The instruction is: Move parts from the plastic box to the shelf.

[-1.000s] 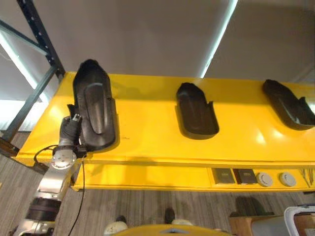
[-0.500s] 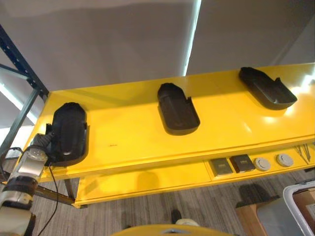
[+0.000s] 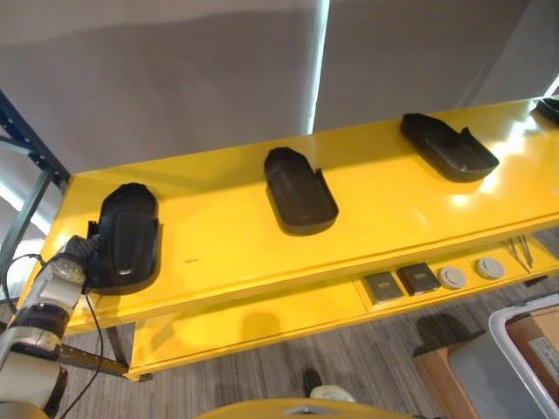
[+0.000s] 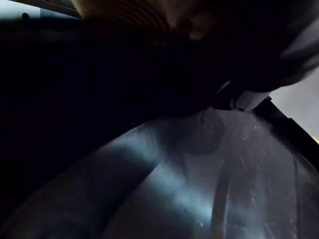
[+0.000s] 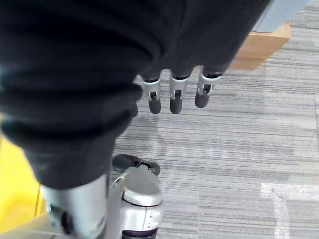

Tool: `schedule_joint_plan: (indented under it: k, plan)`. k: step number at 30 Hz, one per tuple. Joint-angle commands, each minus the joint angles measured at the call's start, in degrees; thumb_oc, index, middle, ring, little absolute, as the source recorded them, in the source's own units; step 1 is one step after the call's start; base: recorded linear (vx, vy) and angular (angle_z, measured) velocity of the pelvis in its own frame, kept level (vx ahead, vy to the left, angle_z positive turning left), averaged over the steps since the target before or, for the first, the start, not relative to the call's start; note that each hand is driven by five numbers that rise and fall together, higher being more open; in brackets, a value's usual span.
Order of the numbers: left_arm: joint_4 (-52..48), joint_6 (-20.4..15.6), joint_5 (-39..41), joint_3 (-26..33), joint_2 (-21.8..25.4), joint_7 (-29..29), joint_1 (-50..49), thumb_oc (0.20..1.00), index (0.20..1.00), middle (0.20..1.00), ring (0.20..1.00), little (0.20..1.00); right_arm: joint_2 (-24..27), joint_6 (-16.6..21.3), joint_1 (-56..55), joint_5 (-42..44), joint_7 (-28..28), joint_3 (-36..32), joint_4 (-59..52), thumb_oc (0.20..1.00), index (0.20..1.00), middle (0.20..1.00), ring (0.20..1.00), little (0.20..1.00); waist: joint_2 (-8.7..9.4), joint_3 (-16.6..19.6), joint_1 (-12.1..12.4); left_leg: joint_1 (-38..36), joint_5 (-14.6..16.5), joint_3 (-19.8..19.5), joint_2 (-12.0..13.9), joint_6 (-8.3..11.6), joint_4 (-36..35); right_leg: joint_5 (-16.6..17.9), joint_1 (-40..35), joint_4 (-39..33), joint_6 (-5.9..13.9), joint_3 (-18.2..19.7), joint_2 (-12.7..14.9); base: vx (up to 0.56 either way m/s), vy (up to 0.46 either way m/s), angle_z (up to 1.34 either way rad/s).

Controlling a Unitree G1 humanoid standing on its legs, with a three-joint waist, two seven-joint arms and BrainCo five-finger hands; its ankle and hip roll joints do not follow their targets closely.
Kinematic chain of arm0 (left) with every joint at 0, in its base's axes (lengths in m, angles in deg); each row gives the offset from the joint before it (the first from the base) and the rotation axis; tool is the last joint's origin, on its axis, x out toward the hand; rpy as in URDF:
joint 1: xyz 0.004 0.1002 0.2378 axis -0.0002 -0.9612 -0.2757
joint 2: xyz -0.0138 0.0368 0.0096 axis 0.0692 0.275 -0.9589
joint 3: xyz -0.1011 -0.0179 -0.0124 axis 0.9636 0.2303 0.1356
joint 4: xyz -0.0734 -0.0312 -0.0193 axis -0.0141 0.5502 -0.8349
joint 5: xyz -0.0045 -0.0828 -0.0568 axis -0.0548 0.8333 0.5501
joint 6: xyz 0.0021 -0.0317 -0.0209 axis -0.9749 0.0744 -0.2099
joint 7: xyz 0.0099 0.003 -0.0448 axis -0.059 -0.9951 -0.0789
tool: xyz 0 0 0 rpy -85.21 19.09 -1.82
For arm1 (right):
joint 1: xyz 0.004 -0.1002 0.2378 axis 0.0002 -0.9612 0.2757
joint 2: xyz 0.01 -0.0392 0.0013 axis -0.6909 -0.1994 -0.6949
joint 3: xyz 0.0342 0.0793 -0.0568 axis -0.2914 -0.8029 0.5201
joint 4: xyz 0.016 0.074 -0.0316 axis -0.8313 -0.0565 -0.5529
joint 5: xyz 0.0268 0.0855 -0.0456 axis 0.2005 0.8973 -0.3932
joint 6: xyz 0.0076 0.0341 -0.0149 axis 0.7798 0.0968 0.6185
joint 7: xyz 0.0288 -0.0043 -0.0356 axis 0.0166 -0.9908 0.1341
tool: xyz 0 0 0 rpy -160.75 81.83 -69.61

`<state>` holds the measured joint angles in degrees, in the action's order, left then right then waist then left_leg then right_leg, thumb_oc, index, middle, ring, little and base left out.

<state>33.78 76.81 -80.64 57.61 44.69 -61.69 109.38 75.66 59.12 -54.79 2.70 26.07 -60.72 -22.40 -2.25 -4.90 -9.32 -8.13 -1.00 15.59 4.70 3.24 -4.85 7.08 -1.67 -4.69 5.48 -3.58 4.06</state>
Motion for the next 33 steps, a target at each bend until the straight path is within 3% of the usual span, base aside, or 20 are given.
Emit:
schedule_joint_plan:
  k: [1, 6, 18, 19, 20, 26, 33]
  plan:
    - [3.68, -1.64, -3.70, -0.84, 1.08, -4.18, 8.91, 0.200, 0.200, 0.200, 0.200, 0.200, 1.83, 1.14, 0.80, 0.01, -0.37, 2.30, 1.37, 1.000, 1.000, 1.000, 1.000, 1.000, 1.17, 0.35, -0.54, 2.82, 1.77, -1.56, -1.88, -3.70, 3.89, -3.36, 1.13, 4.83, 2.30, 3.96, 0.31, 0.00, 0.000, -0.06]
    - [7.04, -1.60, -2.30, -0.37, -0.23, -9.38, 8.67, 0.200, 0.200, 0.200, 0.200, 0.200, 1.99, 2.01, 0.22, -0.88, -0.57, 2.28, 2.53, 1.000, 1.000, 1.000, 1.000, 1.000, 1.36, 0.17, -1.48, 2.38, 2.16, -0.81, -1.82, -3.74, 4.03, -3.61, 0.99, 4.91, 2.17, 4.73, 0.10, 0.05, -0.003, -0.13]
    - [7.90, -2.63, -1.21, 0.34, -1.29, -13.30, 9.03, 0.200, 0.200, 0.200, 0.200, 0.200, 2.39, 2.86, -0.07, -1.37, -0.61, 3.03, 2.68, 1.000, 1.000, 1.000, 1.000, 1.000, 1.77, -0.43, -1.78, 2.61, 2.43, -0.68, -1.53, -3.65, 4.49, -3.93, 1.08, 4.90, 1.92, 5.10, -0.12, 0.01, -0.001, -0.01]
    - [7.83, -2.57, -1.01, 0.50, -1.35, -13.76, 9.01, 0.420, 0.420, 0.420, 0.420, 0.420, 2.38, 2.99, -0.17, -1.53, -0.67, 3.02, 2.73, 1.000, 1.000, 1.000, 1.000, 1.000, 1.81, -0.41, -1.75, 2.55, 2.40, -0.72, -1.52, -3.64, 4.41, -3.93, 0.99, 4.83, 1.90, 5.04, -0.12, 0.00, 0.000, 0.00]
    - [7.72, -2.57, -0.40, 0.90, -1.56, -14.75, 8.89, 1.000, 1.000, 1.000, 1.000, 1.000, 2.28, 3.26, -0.21, -1.80, -0.67, 3.07, 2.98, 1.000, 1.000, 1.000, 1.000, 1.000, 1.86, -0.39, -1.69, 2.41, 2.34, -0.78, -1.50, -3.60, 4.24, -3.93, 0.82, 4.70, 1.88, 4.94, -0.12, 0.00, 0.000, 0.00]
    - [6.13, -4.81, -0.35, 2.23, -1.60, -17.99, 9.29, 1.000, 1.000, 1.000, 1.000, 1.000, 1.74, 4.07, -0.13, -1.72, -0.07, 3.54, 3.87, 1.000, 1.000, 1.000, 1.000, 1.000, 2.11, 0.00, -1.09, 1.86, 2.24, -1.18, -1.57, -3.44, 3.67, -3.90, 0.01, 4.10, 1.88, 4.15, 0.00, 0.00, 0.000, 0.00]
    - [-1.64, -7.14, -0.47, 2.40, 1.22, -17.67, 10.23, 1.000, 1.000, 1.000, 1.000, 1.000, 1.16, 3.35, 0.68, -1.89, 0.04, 3.41, 3.52, 1.000, 1.000, 1.000, 1.000, 1.000, 1.90, 0.63, 0.16, 1.32, 2.14, -1.51, -1.61, -3.24, 3.14, -3.71, -0.95, 3.25, 1.88, 2.88, 0.23, -0.02, 0.007, 0.03]
